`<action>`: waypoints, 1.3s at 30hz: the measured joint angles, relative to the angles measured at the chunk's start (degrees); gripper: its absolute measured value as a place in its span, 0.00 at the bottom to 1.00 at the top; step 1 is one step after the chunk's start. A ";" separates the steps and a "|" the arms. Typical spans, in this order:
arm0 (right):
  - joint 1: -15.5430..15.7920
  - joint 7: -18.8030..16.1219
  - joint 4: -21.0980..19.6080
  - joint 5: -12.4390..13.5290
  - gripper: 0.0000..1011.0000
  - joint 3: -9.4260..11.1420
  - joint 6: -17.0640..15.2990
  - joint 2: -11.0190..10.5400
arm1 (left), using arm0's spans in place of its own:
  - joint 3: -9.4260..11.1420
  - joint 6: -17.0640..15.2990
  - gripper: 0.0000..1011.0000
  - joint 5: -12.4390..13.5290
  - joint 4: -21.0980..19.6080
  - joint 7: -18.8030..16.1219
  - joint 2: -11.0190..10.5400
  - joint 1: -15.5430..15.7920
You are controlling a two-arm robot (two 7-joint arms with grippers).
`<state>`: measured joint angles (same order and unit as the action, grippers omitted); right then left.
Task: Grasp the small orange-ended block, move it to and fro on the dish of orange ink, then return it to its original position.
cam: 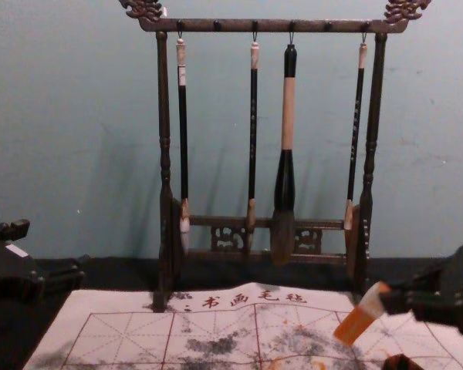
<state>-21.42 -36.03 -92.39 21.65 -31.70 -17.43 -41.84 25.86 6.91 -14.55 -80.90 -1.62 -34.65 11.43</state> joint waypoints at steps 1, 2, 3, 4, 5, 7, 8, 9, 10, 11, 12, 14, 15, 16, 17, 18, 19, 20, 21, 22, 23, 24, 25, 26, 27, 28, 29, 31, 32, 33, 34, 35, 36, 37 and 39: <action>0.30 0.24 -0.32 0.19 0.09 0.41 0.01 -0.25 | 0.00 0.00 0.99 0.00 0.00 0.00 0.00 0.00; 0.61 0.46 -0.59 0.38 0.09 0.78 0.01 -0.48 | 0.00 0.00 0.99 0.00 0.00 0.00 0.00 0.00; 1.25 0.92 -1.22 0.70 0.09 1.49 -0.01 -1.02 | 0.00 0.00 0.99 0.00 0.00 0.00 0.00 0.00; 1.56 1.19 -1.52 0.88 0.09 1.84 -0.05 -1.28 | 0.00 0.00 0.99 0.00 0.00 0.00 0.00 0.00; 1.82 1.41 -1.77 1.01 0.09 2.14 -0.08 -1.50 | 0.00 0.00 0.99 0.00 0.00 0.00 0.00 0.00; 2.77 2.02 -2.55 1.39 0.09 3.08 -0.23 -2.22 | 0.00 0.00 0.99 0.00 0.00 0.00 0.00 0.00; 3.13 2.17 -2.80 1.50 0.09 3.37 -0.29 -2.48 | 0.00 0.00 0.99 0.00 0.00 0.00 0.00 0.00; 3.78 2.53 -3.29 1.74 0.09 3.90 -0.43 -2.97 | 0.00 0.00 0.99 0.00 0.00 0.00 0.00 0.00; 4.09 2.67 -3.53 1.87 0.09 4.16 -0.51 -3.19 | 0.00 0.00 0.99 0.00 0.00 0.00 0.00 0.00; 4.45 2.85 -3.82 2.02 0.09 4.47 -0.62 -3.42 | 0.00 0.00 0.99 0.00 0.00 0.00 0.00 0.00; 5.15 3.18 -4.30 2.29 0.09 5.05 -0.81 -3.82 | 0.00 0.00 0.99 0.00 0.00 0.00 0.00 0.00; 5.70 3.50 -4.66 2.58 0.09 5.53 -1.04 -4.11 | 0.00 0.00 0.99 0.00 0.00 0.00 0.00 0.00; 6.07 3.65 -4.83 2.75 0.09 5.84 -1.14 -4.29 | 0.00 0.00 0.99 0.00 0.00 0.00 0.00 0.00; 6.72 3.92 -5.14 3.06 0.09 6.34 -1.28 -4.60 | 0.00 0.00 0.99 0.00 0.00 0.00 0.00 0.00; 6.99 4.04 -5.27 3.22 0.09 6.57 -1.34 -4.72 | 0.00 0.00 0.99 0.00 0.00 0.00 0.00 0.00; 7.25 4.15 -5.40 3.35 0.09 6.77 -1.42 -4.83 | 0.00 0.00 0.99 0.00 0.00 0.00 0.00 0.00; 7.70 4.32 -5.62 3.60 0.09 7.13 -1.53 -5.01 | 0.00 0.00 0.99 0.00 0.00 0.00 0.00 0.00; 8.06 4.36 -5.78 3.76 0.09 7.37 -1.62 -5.16 | 0.00 0.00 0.99 0.00 0.00 0.00 0.00 0.00; 8.06 4.36 -5.78 3.76 0.09 7.37 -1.62 -5.16 | 0.00 0.00 0.99 0.00 0.00 0.00 0.00 0.00; 8.37 4.37 -5.90 3.92 0.09 7.52 -1.71 -5.27 | 0.00 0.00 0.99 0.00 0.00 0.00 0.00 0.00; 8.50 4.38 -5.93 3.99 0.09 7.57 -1.76 -5.29 | 0.00 0.00 0.99 0.00 0.00 0.00 0.00 0.00; 8.61 4.38 -5.97 4.05 0.09 7.61 -1.82 -5.32 | 0.00 0.00 0.99 0.00 0.00 0.00 0.00 0.00; 8.84 4.38 -6.02 4.16 0.09 7.66 -1.94 -5.37 | 0.00 0.00 0.99 0.00 0.00 0.00 0.00 0.00; 8.93 4.37 -6.05 4.20 0.09 7.66 -1.98 -5.38 | 0.00 0.00 0.99 0.00 0.00 0.00 0.00 0.00; 9.02 4.37 -6.09 4.25 0.09 7.67 -2.02 -5.40 | 0.00 0.00 0.99 0.00 0.00 0.00 0.00 0.00; 9.10 4.36 -6.11 4.28 0.09 7.67 -2.06 -5.42 | 0.00 0.00 0.99 0.00 0.00 0.00 0.00 0.00; 9.25 4.31 -6.20 4.36 0.09 7.68 -2.13 -5.47 | 0.00 0.00 0.99 0.00 0.00 0.00 0.00 0.00; 9.43 4.22 -6.35 4.45 0.09 7.67 -2.20 -5.56 | 0.00 0.00 0.99 0.00 0.00 0.00 0.00 0.00; 9.43 4.22 -6.35 4.45 0.09 7.67 -2.20 -5.56 | 0.00 0.00 0.99 0.00 0.00 0.00 0.00 0.00; 9.50 4.11 -6.43 4.46 0.09 7.63 -2.25 -5.62 | 0.00 0.00 0.99 0.00 0.00 0.00 0.00 0.00; 9.53 4.04 -6.48 4.46 0.09 7.59 -2.28 -5.65 | 0.00 0.00 0.99 0.00 0.00 0.00 0.00 0.00; 9.58 3.92 -6.53 4.45 0.09 7.51 -2.33 -5.72 | 0.00 0.00 0.99 0.00 0.00 0.00 0.00 0.00; 9.58 3.92 -6.53 4.45 0.09 7.51 -2.33 -5.72 | 0.00 0.00 0.99 0.00 0.00 0.00 0.00 0.00; 9.62 3.83 -6.55 4.46 0.09 7.42 -2.37 -5.77 | 0.00 0.00 0.99 0.00 0.00 0.00 0.00 0.00; 9.65 3.68 -6.57 4.45 0.09 7.25 -2.41 -5.81 | 0.00 0.00 0.99 0.00 0.00 0.00 0.00 0.00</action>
<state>-11.77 -32.34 -98.96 26.10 -24.45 -19.84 -47.65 25.86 6.91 -14.55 -80.90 -1.62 -34.64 11.43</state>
